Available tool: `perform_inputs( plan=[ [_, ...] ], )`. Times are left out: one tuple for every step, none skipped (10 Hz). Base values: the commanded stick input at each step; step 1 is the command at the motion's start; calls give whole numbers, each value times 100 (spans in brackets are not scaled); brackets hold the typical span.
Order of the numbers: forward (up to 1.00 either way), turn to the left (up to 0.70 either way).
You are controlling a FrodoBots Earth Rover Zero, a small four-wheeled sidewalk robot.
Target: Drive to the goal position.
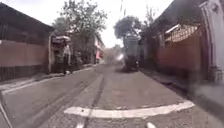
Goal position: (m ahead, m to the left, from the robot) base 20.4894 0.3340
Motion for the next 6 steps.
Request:
perform_inputs(
  plan=[
    [70, 1],
    [70, 1],
    [70, 1],
    [70, 1],
    [70, 1],
    [70, 1]
  ],
)
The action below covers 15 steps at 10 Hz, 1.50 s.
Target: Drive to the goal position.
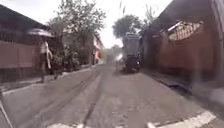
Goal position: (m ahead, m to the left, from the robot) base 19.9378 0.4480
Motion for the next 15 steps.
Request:
perform_inputs(
  plan=[
    [70, 1],
    [70, 1],
    [70, 1],
    [70, 1],
    [70, 1],
    [70, 1],
    [70, 1],
    [70, 6],
    [70, 13],
    [70, 13],
    [70, 13],
    [70, 11],
    [70, 5],
    [70, 1],
    [70, 1]
  ],
)
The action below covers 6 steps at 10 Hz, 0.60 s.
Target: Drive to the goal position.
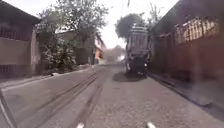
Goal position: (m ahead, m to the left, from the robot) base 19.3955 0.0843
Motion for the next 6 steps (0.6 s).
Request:
perform_inputs(
  plan=[
    [70, 1],
    [70, 1],
    [70, 1],
    [70, 1],
    [70, 1],
    [70, 1]
  ],
)
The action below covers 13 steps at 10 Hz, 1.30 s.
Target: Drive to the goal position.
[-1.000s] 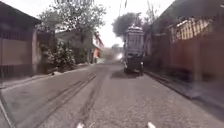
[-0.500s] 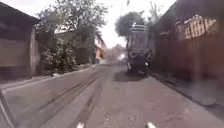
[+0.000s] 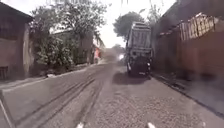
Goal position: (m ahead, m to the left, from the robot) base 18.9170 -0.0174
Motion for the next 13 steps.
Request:
perform_inputs(
  plan=[
    [70, 1],
    [70, 1],
    [70, 1],
    [70, 1],
    [70, 1],
    [70, 1],
    [70, 1],
    [70, 1],
    [70, 1],
    [70, 1],
    [70, 1],
    [70, 1],
    [70, 1]
  ],
)
